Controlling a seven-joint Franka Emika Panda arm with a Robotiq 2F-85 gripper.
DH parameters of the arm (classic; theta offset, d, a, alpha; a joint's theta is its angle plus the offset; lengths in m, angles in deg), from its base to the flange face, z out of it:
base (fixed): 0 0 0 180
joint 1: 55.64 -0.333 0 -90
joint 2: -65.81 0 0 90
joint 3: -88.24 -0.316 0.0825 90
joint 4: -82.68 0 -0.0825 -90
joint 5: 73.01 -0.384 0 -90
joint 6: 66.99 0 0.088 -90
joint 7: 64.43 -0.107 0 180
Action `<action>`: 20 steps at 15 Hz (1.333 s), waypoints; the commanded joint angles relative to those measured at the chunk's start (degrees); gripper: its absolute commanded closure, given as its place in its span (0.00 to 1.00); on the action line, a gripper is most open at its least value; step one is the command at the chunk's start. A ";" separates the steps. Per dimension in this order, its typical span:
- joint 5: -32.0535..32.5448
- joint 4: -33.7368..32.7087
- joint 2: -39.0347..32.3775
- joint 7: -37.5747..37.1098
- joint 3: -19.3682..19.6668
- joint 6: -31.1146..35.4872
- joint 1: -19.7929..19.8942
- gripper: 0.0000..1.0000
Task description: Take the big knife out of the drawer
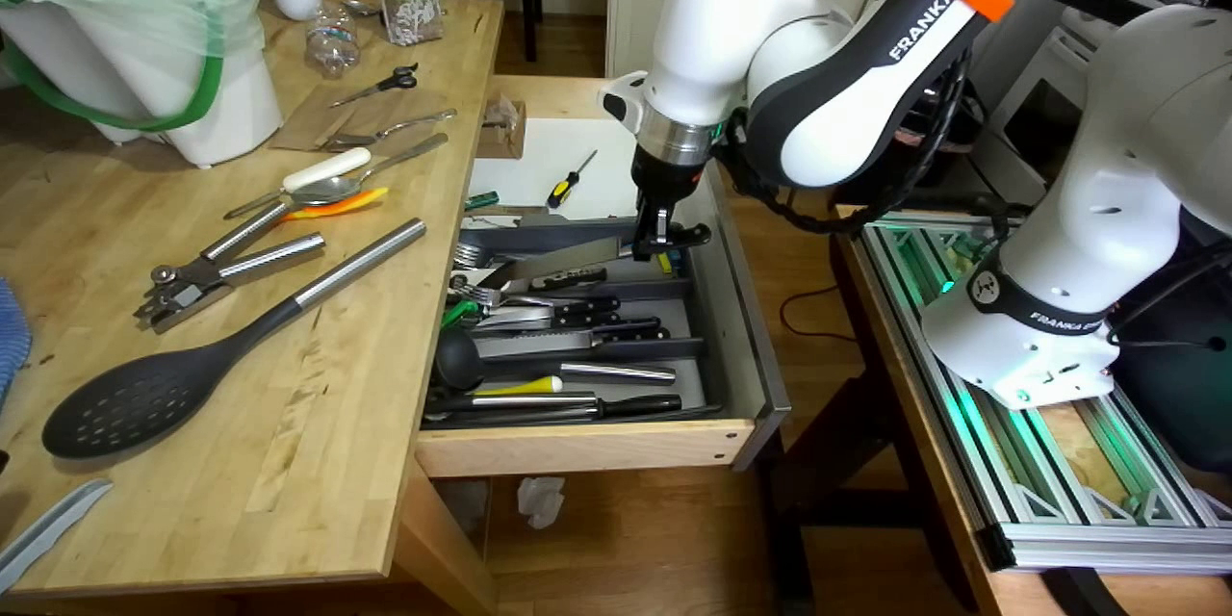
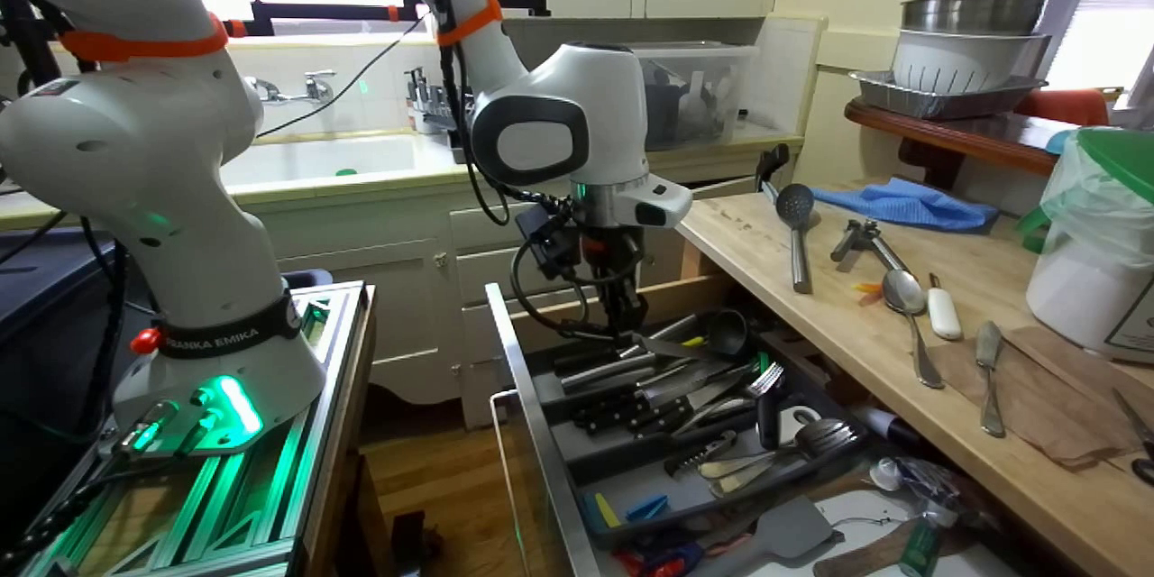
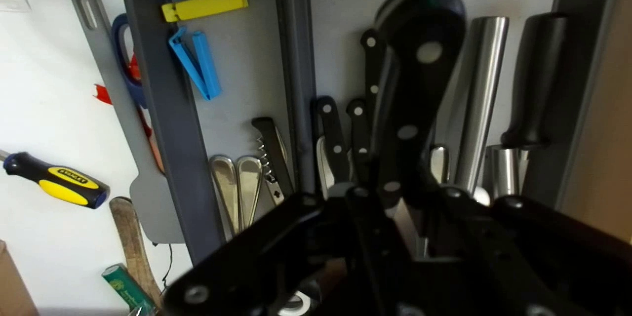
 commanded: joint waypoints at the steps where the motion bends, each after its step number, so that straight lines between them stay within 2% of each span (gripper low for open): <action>1: -0.07 1.27 0.29 -0.39 0.02 3.04 0.04 0.95; 6: 1.26 3.16 1.51 -1.11 0.02 4.05 -0.32 0.95; 11: 1.79 9.33 8.87 -1.93 -0.57 3.79 -0.86 0.95; 12: 1.20 5.89 7.05 -1.76 -0.94 2.86 -1.06 0.95; 15: 1.07 5.25 8.63 -5.14 -1.41 4.18 -0.98 0.95; 17: 2.38 8.27 11.69 -9.25 -1.75 6.33 -0.20 0.95; 18: 2.00 5.07 9.72 -10.79 -2.08 5.66 -0.12 0.95; 20: 2.85 5.14 10.18 -15.32 -2.77 5.49 0.68 0.95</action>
